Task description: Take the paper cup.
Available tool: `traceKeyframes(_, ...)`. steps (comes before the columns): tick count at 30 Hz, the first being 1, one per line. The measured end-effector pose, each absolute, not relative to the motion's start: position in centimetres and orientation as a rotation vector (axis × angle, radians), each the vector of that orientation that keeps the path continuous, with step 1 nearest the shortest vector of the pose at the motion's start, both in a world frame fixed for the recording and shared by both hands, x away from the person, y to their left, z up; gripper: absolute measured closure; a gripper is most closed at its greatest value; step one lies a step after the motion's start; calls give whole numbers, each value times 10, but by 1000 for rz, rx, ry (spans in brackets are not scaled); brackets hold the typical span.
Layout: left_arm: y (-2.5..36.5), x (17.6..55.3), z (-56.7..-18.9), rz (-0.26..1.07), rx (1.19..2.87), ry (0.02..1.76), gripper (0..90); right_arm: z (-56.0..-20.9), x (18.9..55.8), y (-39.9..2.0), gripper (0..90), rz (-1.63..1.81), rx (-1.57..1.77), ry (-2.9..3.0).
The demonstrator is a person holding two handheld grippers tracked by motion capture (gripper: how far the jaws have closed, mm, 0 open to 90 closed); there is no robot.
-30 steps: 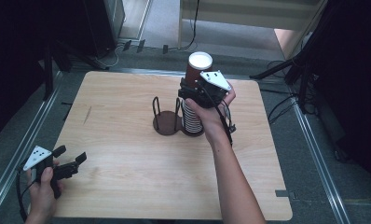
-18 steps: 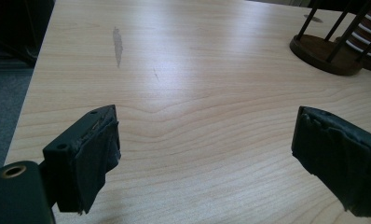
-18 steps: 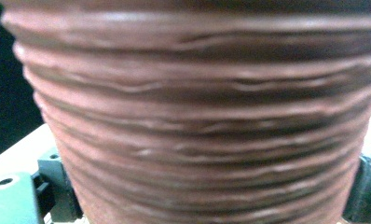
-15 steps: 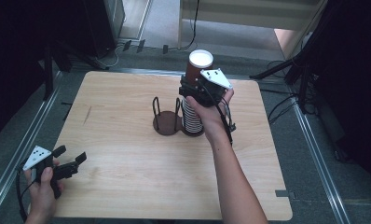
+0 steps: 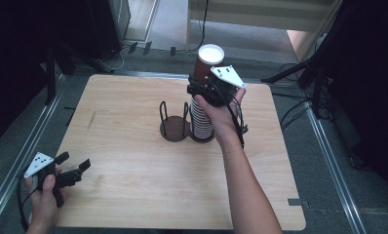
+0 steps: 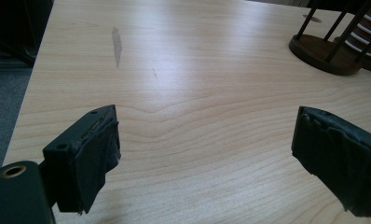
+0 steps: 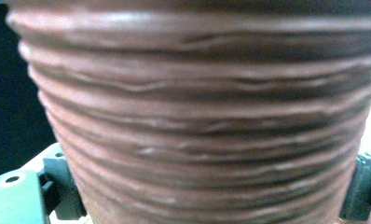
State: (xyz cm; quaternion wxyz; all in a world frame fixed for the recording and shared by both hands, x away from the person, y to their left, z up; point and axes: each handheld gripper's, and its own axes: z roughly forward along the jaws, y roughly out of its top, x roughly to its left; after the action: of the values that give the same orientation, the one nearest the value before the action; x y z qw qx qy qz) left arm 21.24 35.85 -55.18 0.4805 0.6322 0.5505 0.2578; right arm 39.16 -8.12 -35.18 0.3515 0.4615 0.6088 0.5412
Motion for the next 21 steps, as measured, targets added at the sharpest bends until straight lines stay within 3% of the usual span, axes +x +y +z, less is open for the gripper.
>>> traceKeyframes(21,359,212,-552,628,1542,1343,84,-315,383,-82,110,1435,1140,1544)
